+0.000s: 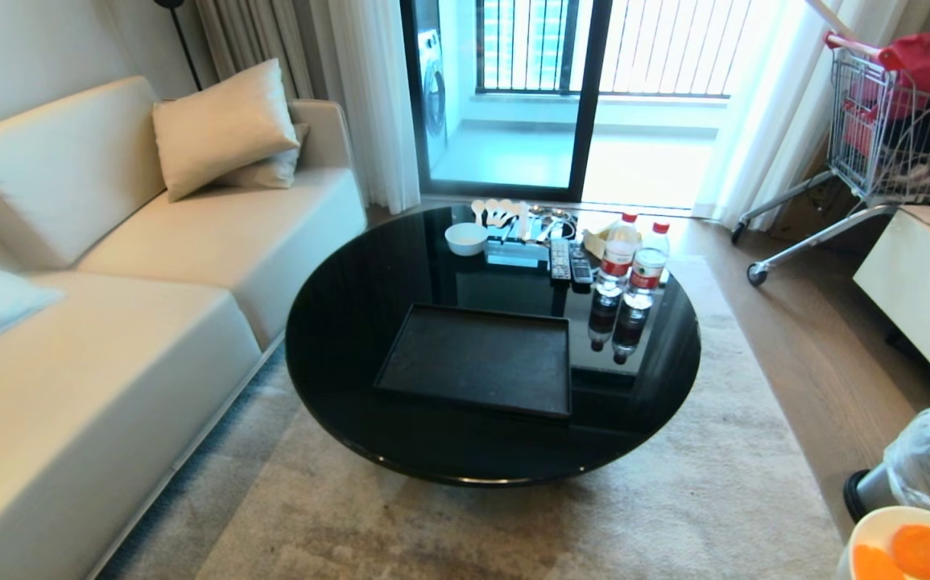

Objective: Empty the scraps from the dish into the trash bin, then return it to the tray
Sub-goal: Move the bowl over the trash can

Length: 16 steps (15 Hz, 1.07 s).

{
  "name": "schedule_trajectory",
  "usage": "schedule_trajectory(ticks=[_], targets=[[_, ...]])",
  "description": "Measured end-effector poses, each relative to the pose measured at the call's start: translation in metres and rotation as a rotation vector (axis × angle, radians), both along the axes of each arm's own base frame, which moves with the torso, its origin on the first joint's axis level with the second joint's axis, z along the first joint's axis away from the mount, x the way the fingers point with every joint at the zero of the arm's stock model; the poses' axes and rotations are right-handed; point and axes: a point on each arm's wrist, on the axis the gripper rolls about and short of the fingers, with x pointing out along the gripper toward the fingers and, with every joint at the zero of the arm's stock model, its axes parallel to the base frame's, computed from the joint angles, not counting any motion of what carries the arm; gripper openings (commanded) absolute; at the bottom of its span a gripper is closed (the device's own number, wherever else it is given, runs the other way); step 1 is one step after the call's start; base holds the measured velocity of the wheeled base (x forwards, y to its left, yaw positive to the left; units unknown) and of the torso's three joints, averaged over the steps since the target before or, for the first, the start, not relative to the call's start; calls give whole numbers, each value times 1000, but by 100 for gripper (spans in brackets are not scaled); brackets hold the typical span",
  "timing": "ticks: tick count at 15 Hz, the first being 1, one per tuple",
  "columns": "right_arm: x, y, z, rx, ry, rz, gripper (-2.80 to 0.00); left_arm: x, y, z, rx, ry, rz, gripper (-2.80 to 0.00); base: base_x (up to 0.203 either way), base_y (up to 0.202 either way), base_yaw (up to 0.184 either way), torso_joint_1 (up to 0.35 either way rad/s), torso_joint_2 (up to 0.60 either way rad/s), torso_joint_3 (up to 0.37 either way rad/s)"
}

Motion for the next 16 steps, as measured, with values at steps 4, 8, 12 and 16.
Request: schedule_trajectory(ticks=[4,8,12,16], targets=[[0,0,0,0,-1,1,-280,0,0,0,0,0,0,-280,0,0,0,0,0,0],[0,0,0,0,0,0,-280,0,0,0,1,0,0,-280,0,0,0,0,0,0],[0,0,1,1,-2,0,-280,0,0,0,0,0,0,-280,-2,6,-102,0,0,1],[0,0,1,6,-3,-10,-280,0,0,0,0,0,0,-280,0,12,-168,2,3,0]])
